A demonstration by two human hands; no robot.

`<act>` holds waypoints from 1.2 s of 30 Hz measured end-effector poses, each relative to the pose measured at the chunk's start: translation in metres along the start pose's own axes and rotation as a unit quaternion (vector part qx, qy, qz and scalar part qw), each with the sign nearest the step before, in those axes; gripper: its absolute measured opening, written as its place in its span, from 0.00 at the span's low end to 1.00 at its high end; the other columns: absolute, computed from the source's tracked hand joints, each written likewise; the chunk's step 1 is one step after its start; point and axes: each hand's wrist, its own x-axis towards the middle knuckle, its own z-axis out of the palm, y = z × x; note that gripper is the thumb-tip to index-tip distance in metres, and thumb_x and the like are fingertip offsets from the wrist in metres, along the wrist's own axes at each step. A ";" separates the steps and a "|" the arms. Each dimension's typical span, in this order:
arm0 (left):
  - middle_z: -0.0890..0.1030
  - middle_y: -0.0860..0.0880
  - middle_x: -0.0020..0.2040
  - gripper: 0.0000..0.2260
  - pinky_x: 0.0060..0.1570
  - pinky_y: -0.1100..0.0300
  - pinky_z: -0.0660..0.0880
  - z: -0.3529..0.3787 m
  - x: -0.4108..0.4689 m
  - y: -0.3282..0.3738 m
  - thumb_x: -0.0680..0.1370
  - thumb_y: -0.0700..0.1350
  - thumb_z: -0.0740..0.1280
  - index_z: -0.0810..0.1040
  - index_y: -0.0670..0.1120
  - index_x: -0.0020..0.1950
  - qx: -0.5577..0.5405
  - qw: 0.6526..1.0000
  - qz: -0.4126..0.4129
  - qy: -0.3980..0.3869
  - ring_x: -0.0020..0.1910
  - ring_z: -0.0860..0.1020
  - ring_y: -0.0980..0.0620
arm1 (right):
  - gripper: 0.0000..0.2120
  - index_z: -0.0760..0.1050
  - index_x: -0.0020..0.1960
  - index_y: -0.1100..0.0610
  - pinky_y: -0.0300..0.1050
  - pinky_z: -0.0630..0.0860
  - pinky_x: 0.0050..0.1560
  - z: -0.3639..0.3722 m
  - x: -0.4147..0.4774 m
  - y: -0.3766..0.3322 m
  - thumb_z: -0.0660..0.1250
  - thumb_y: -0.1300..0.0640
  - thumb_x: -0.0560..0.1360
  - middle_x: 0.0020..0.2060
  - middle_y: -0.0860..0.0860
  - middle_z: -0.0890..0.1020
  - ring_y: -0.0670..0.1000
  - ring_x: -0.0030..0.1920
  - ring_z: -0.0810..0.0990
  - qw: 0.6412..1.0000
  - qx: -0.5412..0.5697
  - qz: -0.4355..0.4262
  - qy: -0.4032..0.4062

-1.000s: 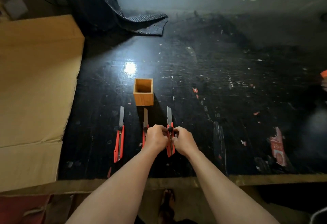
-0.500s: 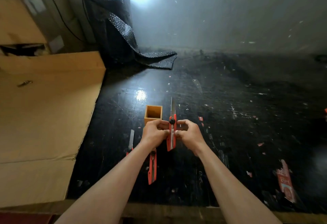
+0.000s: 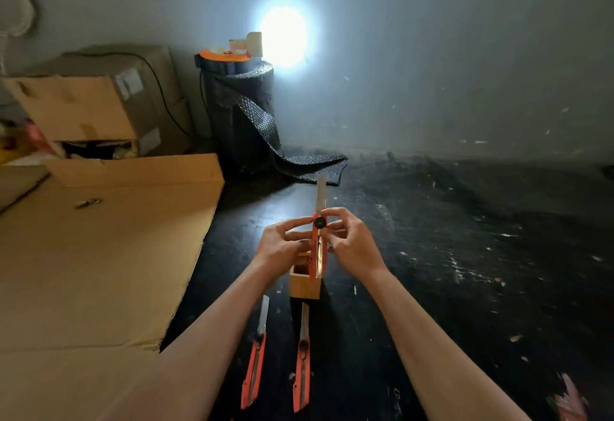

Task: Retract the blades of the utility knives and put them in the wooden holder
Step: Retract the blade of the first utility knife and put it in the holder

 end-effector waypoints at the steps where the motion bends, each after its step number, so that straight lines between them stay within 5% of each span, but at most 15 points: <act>1: 0.87 0.37 0.52 0.23 0.41 0.50 0.85 -0.001 0.000 0.004 0.75 0.23 0.65 0.78 0.39 0.68 -0.002 1.000 0.003 -0.001 0.43 0.88 0.43 | 0.11 0.78 0.60 0.51 0.51 0.86 0.48 0.000 0.003 -0.004 0.68 0.62 0.80 0.48 0.53 0.85 0.51 0.47 0.87 1.000 -0.013 -0.018 0.001; 5: 0.86 0.35 0.53 0.27 0.43 0.49 0.85 -0.004 -0.001 0.017 0.74 0.19 0.58 0.79 0.39 0.67 -0.023 1.000 0.002 -0.009 0.47 0.88 0.41 | 0.09 0.79 0.58 0.50 0.50 0.86 0.49 -0.003 0.011 -0.017 0.68 0.60 0.81 0.47 0.50 0.86 0.49 0.47 0.87 0.999 -0.012 -0.030 0.001; 10: 0.87 0.37 0.53 0.25 0.45 0.48 0.85 -0.007 -0.001 0.028 0.76 0.22 0.62 0.80 0.41 0.67 -0.026 1.000 -0.002 -0.005 0.53 0.86 0.38 | 0.09 0.81 0.58 0.51 0.54 0.86 0.51 -0.009 0.016 -0.021 0.69 0.59 0.80 0.49 0.52 0.86 0.51 0.49 0.87 1.000 0.023 -0.009 -0.019; 15: 0.88 0.41 0.52 0.21 0.39 0.54 0.84 -0.005 -0.003 0.038 0.77 0.25 0.66 0.82 0.44 0.64 -0.043 0.999 0.003 0.007 0.48 0.88 0.44 | 0.09 0.81 0.59 0.53 0.54 0.85 0.53 -0.010 0.013 -0.022 0.70 0.60 0.79 0.51 0.51 0.87 0.51 0.50 0.88 0.999 0.024 -0.017 -0.041; 36: 0.88 0.41 0.51 0.19 0.41 0.51 0.85 -0.004 -0.006 0.032 0.77 0.27 0.68 0.84 0.45 0.62 -0.036 0.998 -0.033 0.038 0.48 0.88 0.43 | 0.07 0.82 0.55 0.54 0.55 0.84 0.55 -0.011 -0.017 -0.007 0.72 0.62 0.78 0.52 0.51 0.86 0.53 0.53 0.86 0.995 -0.034 -0.019 -0.093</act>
